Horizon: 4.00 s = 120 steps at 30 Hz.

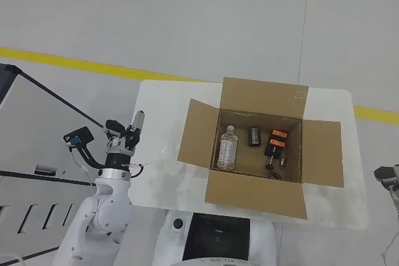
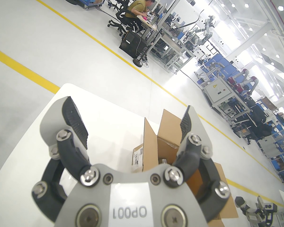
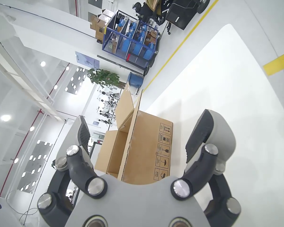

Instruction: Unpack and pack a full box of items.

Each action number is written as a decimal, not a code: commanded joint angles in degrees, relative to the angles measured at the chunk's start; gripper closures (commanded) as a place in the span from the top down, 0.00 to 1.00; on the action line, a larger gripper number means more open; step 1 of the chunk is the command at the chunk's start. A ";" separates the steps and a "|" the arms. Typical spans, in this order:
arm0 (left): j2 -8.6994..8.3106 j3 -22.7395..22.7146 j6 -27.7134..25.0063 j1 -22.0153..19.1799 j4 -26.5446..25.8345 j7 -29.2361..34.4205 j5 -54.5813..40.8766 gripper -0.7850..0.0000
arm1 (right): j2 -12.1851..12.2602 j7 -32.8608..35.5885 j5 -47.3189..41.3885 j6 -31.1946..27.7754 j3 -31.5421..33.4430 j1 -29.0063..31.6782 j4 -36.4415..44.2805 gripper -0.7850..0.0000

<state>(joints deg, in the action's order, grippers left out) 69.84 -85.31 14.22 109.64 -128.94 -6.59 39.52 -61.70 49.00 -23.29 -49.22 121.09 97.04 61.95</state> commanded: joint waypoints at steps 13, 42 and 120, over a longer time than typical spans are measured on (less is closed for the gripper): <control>0.00 0.00 0.00 0.00 0.00 0.00 0.00 1.00 | -0.97 -19.09 29.54 -5.61 -3.08 -0.66 -0.62 1.00; 0.00 0.00 0.00 0.00 0.00 0.00 0.00 1.00 | -3.33 -33.42 35.31 -3.07 -15.19 8.44 23.52 1.00; 0.00 0.00 0.00 0.00 0.00 0.00 0.00 1.00 | -2.33 -12.95 33.41 39.20 -39.79 -9.90 36.66 1.00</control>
<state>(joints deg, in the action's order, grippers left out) 69.84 -85.31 14.22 109.64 -128.94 -6.59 39.52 -64.00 35.89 11.96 -9.21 81.13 87.16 98.12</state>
